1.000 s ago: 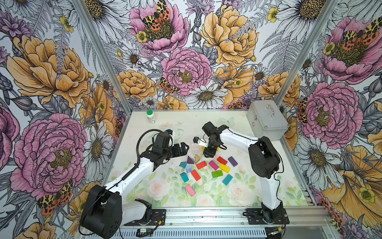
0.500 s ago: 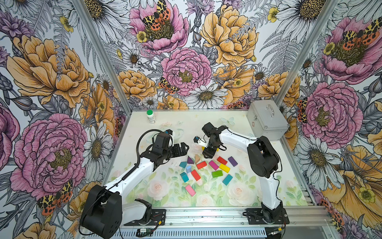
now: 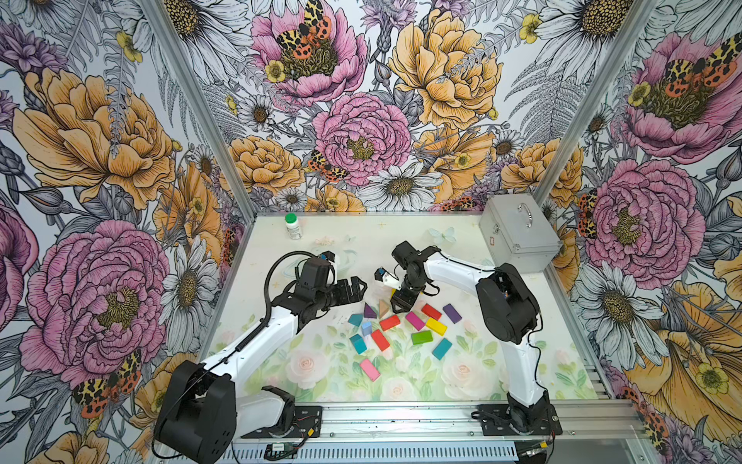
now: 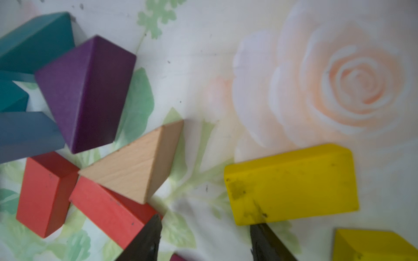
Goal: Assemble a piece of candy with building blocks
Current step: Adjust the building block at the center of the board.
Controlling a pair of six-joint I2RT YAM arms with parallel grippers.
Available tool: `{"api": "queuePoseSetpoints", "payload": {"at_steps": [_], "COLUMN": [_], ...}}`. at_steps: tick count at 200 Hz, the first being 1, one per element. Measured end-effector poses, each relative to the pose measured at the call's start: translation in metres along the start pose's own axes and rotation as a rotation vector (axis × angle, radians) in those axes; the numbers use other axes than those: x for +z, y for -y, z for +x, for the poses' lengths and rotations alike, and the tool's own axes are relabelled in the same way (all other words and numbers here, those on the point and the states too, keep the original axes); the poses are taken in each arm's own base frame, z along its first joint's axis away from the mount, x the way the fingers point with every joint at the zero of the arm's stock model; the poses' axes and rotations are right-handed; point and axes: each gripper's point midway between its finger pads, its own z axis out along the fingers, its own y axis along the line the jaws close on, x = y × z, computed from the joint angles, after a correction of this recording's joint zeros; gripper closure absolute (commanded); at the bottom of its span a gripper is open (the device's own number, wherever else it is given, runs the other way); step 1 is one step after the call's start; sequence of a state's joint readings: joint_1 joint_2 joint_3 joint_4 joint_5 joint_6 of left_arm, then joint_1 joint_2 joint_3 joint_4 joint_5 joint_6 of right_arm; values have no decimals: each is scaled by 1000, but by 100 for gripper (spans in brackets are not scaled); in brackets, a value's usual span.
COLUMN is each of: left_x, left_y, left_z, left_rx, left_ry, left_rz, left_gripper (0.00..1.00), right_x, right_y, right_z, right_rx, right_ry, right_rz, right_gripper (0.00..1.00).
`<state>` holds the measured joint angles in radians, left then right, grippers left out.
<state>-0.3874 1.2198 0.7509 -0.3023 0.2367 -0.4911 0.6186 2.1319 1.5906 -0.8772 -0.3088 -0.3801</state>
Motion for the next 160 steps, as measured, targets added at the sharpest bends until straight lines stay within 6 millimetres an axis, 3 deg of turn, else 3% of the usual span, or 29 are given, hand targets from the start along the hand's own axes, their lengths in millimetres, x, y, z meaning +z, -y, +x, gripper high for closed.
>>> {"api": "queuePoseSetpoints", "payload": {"at_steps": [44, 95, 160], "left_x": [-2, -8, -7], "left_y": [0, 2, 1], "left_z": [2, -1, 0], "left_rx": [0, 3, 0], "left_ry": [3, 17, 14], "left_rz": [2, 8, 6], "left_gripper": [1, 1, 1], "right_x": [4, -3, -28], "right_y": [1, 8, 41], "right_z": [-24, -34, -52], "right_rx": [-11, -18, -115], "right_ry": [47, 71, 72], "right_rz": [-28, -5, 193], "right_gripper": [36, 35, 34]}}
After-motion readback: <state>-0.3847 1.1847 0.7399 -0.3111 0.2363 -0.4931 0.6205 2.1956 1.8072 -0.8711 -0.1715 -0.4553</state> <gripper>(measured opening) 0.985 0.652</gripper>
